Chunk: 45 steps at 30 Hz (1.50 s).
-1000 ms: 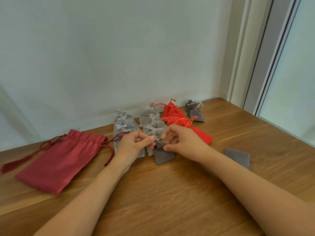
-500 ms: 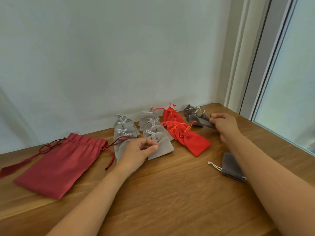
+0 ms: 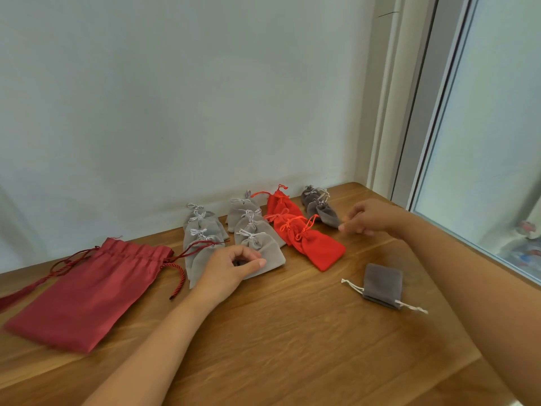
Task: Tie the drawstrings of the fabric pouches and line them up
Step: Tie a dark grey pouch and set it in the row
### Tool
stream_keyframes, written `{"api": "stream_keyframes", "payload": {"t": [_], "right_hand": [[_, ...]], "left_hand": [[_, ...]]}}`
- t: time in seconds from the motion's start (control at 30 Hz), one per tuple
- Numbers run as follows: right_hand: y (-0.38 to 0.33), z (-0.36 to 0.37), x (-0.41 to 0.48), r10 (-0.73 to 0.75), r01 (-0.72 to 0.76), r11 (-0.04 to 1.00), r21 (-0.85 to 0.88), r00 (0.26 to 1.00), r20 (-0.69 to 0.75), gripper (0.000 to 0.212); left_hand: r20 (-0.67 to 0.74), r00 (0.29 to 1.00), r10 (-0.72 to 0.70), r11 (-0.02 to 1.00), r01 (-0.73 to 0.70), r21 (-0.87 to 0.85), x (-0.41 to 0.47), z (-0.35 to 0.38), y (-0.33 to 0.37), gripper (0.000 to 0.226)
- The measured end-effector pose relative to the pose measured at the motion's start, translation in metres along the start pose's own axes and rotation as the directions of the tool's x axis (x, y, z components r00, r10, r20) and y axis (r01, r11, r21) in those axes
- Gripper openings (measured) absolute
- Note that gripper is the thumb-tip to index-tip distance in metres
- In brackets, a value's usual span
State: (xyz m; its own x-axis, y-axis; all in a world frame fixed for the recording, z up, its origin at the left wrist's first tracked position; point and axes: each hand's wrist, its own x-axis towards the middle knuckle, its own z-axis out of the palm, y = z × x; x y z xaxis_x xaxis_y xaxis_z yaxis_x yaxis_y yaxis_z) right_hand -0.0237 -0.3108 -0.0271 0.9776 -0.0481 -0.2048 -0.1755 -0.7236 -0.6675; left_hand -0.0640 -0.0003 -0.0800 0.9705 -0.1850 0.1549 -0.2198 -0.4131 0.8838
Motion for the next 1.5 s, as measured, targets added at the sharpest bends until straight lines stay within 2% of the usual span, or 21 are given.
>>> {"api": "stream_keyframes", "payload": {"t": [0.07, 0.13, 0.2, 0.23, 0.27, 0.33, 0.4, 0.47, 0.53, 0.6, 0.7, 0.8, 0.93, 1.07, 1.17, 1.27, 1.37, 1.43, 1.5], "right_hand": [[-0.003, -0.012, -0.019, 0.027, 0.023, 0.971, -0.238, 0.979, 0.204, 0.053], [-0.008, -0.017, -0.038, 0.085, 0.056, 0.92, -0.387, 0.937, 0.338, 0.062], [-0.01, -0.015, -0.052, 0.135, 0.092, 0.843, -0.53, 0.917, 0.374, 0.073], [-0.012, -0.011, -0.053, 0.15, 0.111, 0.803, -0.585, 0.913, 0.379, 0.072], [-0.012, -0.008, -0.057, 0.15, 0.128, 0.78, -0.612, 0.912, 0.382, 0.062], [-0.013, -0.004, -0.062, 0.08, 0.193, 0.818, -0.542, 0.895, 0.439, 0.033], [-0.019, -0.005, -0.067, -0.087, 0.268, 0.921, -0.282, 0.85, 0.52, 0.018], [-0.032, -0.003, -0.073, -0.269, 0.301, 0.953, 0.03, 0.798, 0.54, 0.015], [-0.047, 0.005, -0.076, -0.412, 0.29, 0.906, 0.309, 0.771, 0.485, 0.013], [-0.065, 0.022, -0.075, -0.472, 0.234, 0.827, 0.511, 0.783, 0.406, 0.015], [-0.082, 0.056, -0.069, -0.419, 0.139, 0.756, 0.64, 0.854, 0.309, 0.019], [-0.092, 0.085, -0.064, -0.337, 0.037, 0.702, 0.711, 0.897, 0.287, 0.018], [-0.094, 0.101, -0.062, -0.303, -0.041, 0.592, 0.805, 0.914, 0.27, 0.02], [-0.089, 0.109, -0.055, -0.307, -0.051, 0.564, 0.824, 0.914, 0.266, 0.021], [-0.083, 0.116, -0.049, -0.289, -0.013, 0.609, 0.793, 0.927, 0.237, 0.019], [-0.078, 0.12, -0.045, -0.236, 0.021, 0.673, 0.739, 0.954, 0.187, 0.014], [-0.074, 0.115, -0.045, -0.219, 0.154, 0.793, 0.589, 0.975, 0.041, 0.013], [-0.074, 0.108, -0.048, -0.243, 0.254, 0.842, 0.477, 0.966, -0.085, 0.028], [-0.075, 0.101, -0.052, -0.306, 0.318, 0.836, 0.447, 0.947, -0.101, 0.044]], "left_hand": [[-0.006, 1.0, -0.005, 1.0, 0.005, 0.0, -0.001, 0.0, 0.001, 0.017], [-0.003, 1.0, 0.0, 1.0, 0.0, 0.007, -0.002, 0.0, 0.002, 0.017], [0.007, 1.0, 0.008, 1.0, -0.009, 0.025, -0.004, 0.001, 0.003, 0.015], [0.004, 1.0, 0.01, 1.0, -0.01, 0.03, -0.003, 0.0, 0.003, 0.014], [0.005, 1.0, 0.013, 1.0, -0.013, 0.023, -0.004, 0.0, 0.004, 0.014], [0.005, 1.0, 0.025, 1.0, -0.025, -0.002, -0.006, 0.0, 0.005, 0.018], [0.002, 0.999, 0.037, 0.999, -0.037, -0.011, -0.009, 0.001, 0.006, 0.023], [-0.035, 0.998, 0.056, 0.998, -0.056, -0.023, -0.011, 0.001, 0.008, 0.019], [-0.088, 0.992, 0.09, 0.994, -0.095, -0.052, -0.012, -0.001, 0.012, 0.011], [-0.119, 0.985, 0.127, 0.98, -0.144, -0.141, -0.011, -0.007, 0.021, 0.004], [-0.09, 0.981, 0.173, 0.951, -0.19, -0.243, -0.009, -0.014, 0.035, 0.03], [0.023, 0.982, 0.189, 0.936, -0.172, -0.307, -0.009, -0.014, 0.042, 0.047], [0.068, 0.976, 0.207, 0.91, -0.167, -0.379, -0.009, -0.015, 0.042, 0.03], [0.087, 0.985, 0.149, 0.895, -0.097, -0.435, -0.007, -0.012, 0.03, 0.023], [0.091, 0.995, 0.036, 0.881, 0.012, -0.472, -0.005, -0.005, 0.02, 0.019], [0.045, 0.997, -0.063, 0.902, 0.076, -0.425, -0.003, -0.001, 0.013, 0.013], [0.054, 0.994, -0.092, 0.917, 0.105, -0.386, -0.001, 0.002, 0.01, 0.014], [0.055, 0.991, -0.118, 0.911, 0.13, -0.391, 0.0, 0.003, 0.008, 0.013], [0.057, 0.99, -0.131, 0.907, 0.143, -0.397, 0.001, 0.003, 0.007, 0.013]]}}
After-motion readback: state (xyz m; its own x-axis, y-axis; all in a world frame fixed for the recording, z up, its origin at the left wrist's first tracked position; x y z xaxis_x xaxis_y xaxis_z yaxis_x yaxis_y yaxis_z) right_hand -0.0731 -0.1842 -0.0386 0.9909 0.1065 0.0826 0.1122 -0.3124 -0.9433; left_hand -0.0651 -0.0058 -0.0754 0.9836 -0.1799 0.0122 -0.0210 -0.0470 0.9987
